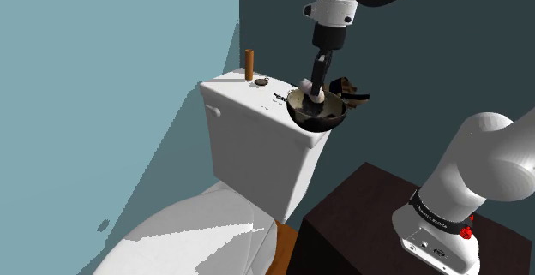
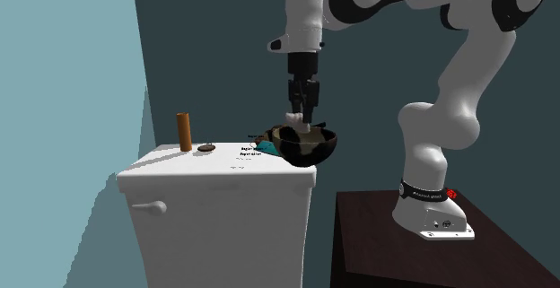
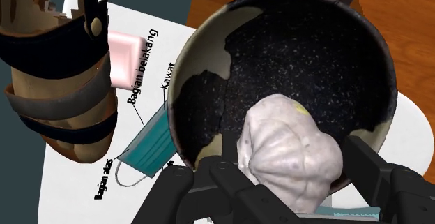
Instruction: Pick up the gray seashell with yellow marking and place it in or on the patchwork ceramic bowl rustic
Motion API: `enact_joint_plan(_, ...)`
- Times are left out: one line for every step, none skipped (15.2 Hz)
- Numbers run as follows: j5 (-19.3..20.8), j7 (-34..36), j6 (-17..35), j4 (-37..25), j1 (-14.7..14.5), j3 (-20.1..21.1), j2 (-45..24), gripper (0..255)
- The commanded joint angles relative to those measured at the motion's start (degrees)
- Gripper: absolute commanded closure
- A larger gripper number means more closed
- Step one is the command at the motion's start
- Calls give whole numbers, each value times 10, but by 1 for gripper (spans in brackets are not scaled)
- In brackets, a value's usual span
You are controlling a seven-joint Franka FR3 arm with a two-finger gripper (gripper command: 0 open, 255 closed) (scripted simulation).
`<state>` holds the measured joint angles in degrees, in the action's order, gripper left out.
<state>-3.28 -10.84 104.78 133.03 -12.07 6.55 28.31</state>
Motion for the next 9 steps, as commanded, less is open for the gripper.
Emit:
enact_joint_plan(0, 0, 0, 0, 0, 0, 0, 255)
enact_joint_plan(0, 0, 0, 0, 0, 0, 0, 255)
enact_joint_plan(0, 0, 0, 0, 0, 0, 0, 0)
enact_joint_plan(0, 0, 0, 0, 0, 0, 0, 0)
enact_joint_plan(0, 0, 0, 0, 0, 0, 0, 0)
enact_joint_plan(0, 0, 0, 0, 0, 0, 0, 0)
enact_joint_plan(0, 0, 0, 0, 0, 0, 0, 0)
enact_joint_plan(0, 0, 0, 0, 0, 0, 0, 0)
enact_joint_plan(1, 0, -19, -19, 0, -1, 1, 0)
